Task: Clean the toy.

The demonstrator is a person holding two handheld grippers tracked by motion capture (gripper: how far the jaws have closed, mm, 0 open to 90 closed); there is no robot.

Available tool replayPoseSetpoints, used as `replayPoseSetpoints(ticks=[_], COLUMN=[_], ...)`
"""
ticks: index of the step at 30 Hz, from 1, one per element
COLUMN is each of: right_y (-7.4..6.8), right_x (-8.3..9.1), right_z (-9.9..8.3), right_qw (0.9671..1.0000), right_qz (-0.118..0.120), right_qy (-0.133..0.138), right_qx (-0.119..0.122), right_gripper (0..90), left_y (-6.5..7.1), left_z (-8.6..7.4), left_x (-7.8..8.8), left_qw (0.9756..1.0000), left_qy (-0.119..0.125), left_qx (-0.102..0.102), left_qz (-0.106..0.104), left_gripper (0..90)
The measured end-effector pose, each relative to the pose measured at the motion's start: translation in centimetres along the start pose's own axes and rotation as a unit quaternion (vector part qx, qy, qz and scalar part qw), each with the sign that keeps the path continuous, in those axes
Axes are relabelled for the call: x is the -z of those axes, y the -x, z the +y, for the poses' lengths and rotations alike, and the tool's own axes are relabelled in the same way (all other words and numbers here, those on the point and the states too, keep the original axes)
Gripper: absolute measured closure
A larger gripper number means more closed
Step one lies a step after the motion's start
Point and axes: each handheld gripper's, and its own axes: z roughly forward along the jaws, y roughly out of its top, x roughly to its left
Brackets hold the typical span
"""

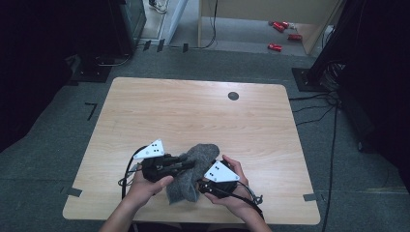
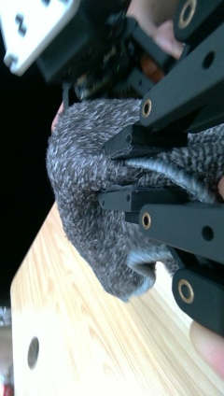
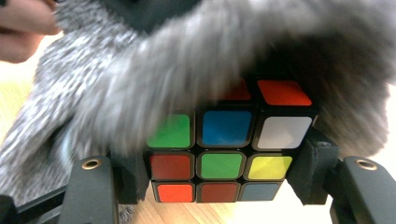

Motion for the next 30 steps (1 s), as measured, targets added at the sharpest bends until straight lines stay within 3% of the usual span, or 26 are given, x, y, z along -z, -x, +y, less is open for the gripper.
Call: replayPoseSetpoints(ticks=[4,10,13,19,22,30], right_y=[0.0,0.0,0.0,-0.1,0.0,-0.1], right_x=[-0.1,0.2,0.1,0.0,-0.1,0.2], right_z=[-0.1,0.1,0.2,0.0,-0.2,0.2], right_qw=[1.0000,1.0000,1.0000,1.0000,0.9999,1.0000], right_qz=[-0.001,-0.003,-0.002,0.001,-0.003,-0.001], right_qy=[-0.005,-0.002,-0.002,-0.003,-0.009,0.001], right_qx=[0.001,-0.001,0.000,-0.001,-0.004,-0.003], right_gripper=[34.4,34.4,34.4,34.4,34.4,34.4], left_y=[0.0,-1.4,-1.3,0.2,0.1,-1.9], left_z=[0.0,-0.1,-0.2,-0.2,-0.3,-0.3], left_x=[-0.2,0.8,0.8,-0.4,-0.6,1.3], left_qw=[1.0000,0.9987,0.9986,0.9999,0.9999,0.9977], left_qy=[-0.001,0.013,0.012,0.011,0.007,0.021], left_qx=[0.000,0.036,0.036,0.012,0.014,0.042], left_qz=[0.005,0.033,0.037,0.003,0.006,0.048], left_gripper=[77.3,77.9,78.2,78.3,78.3,80.6])
